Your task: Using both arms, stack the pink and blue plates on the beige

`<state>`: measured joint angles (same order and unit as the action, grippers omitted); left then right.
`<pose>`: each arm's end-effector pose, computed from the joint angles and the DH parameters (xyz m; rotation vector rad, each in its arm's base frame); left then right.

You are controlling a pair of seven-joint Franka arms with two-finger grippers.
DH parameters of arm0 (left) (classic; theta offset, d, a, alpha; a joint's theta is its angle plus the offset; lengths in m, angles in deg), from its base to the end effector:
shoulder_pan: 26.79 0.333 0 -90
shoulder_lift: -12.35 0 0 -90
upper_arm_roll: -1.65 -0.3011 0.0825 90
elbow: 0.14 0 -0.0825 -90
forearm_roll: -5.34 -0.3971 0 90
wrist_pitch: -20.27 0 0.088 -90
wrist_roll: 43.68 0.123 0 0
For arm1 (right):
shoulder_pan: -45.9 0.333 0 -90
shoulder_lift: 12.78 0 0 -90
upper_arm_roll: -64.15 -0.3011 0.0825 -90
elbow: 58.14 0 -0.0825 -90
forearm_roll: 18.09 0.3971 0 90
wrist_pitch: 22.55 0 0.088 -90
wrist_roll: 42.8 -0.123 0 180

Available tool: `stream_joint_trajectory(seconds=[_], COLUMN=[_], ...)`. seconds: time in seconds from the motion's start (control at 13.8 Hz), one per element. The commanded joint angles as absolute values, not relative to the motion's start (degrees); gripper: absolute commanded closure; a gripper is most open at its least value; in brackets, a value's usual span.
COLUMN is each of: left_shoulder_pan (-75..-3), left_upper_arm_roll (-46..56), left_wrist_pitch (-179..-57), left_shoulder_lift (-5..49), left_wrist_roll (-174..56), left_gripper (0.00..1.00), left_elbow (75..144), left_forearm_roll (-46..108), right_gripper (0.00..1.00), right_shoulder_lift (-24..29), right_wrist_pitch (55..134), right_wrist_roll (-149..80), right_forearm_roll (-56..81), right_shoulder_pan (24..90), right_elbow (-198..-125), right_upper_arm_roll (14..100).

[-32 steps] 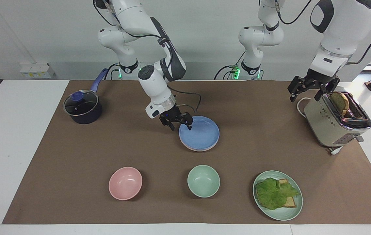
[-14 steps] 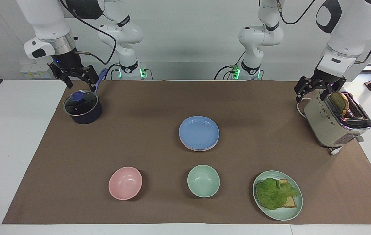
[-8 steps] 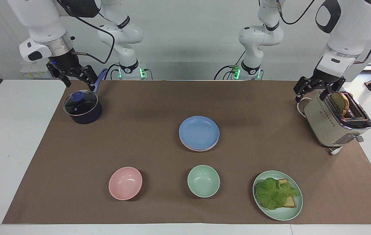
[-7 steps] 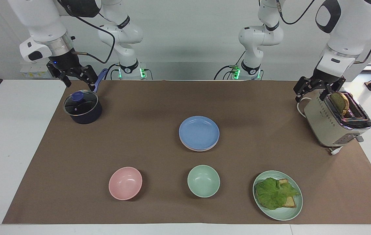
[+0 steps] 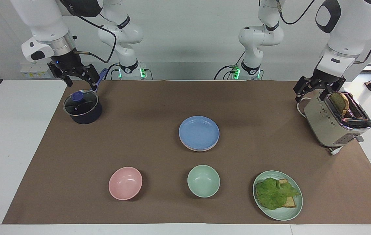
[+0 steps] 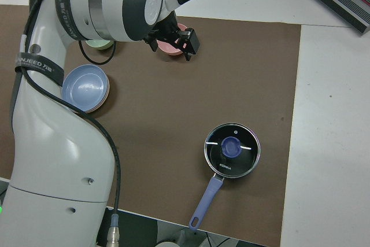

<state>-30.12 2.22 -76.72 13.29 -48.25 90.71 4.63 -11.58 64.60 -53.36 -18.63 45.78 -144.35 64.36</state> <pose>0.5844 -0.0384 0.5883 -3.1328 -0.0168 -0.1433 0.5692 -0.0045 0.6093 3.1175 -0.2979 -0.0058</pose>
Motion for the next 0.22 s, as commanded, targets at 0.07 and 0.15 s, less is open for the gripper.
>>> stream_joint_trajectory(seconds=[0.07, 0.15], left_shoulder_pan=[-29.5, -29.5], left_upper_arm_roll=[2.6, 2.6], left_wrist_pitch=[-75.8, -75.8], left_shoulder_lift=[13.0, 13.0], left_wrist_roll=[-47.7, -47.7], left_gripper=[0.00, 0.00], left_elbow=[90.5, 90.5], left_forearm_roll=[4.1, 4.1], right_gripper=[0.00, 0.00], right_shoulder_lift=[-11.6, -11.6], right_wrist_pitch=[64.3, 64.3], right_wrist_roll=[-51.8, -51.8], right_forearm_roll=[-18.7, -18.7], right_shoulder_pan=[45.5, 45.5], right_elbow=[-143.7, -143.7], right_upper_arm_roll=[64.1, 64.1])
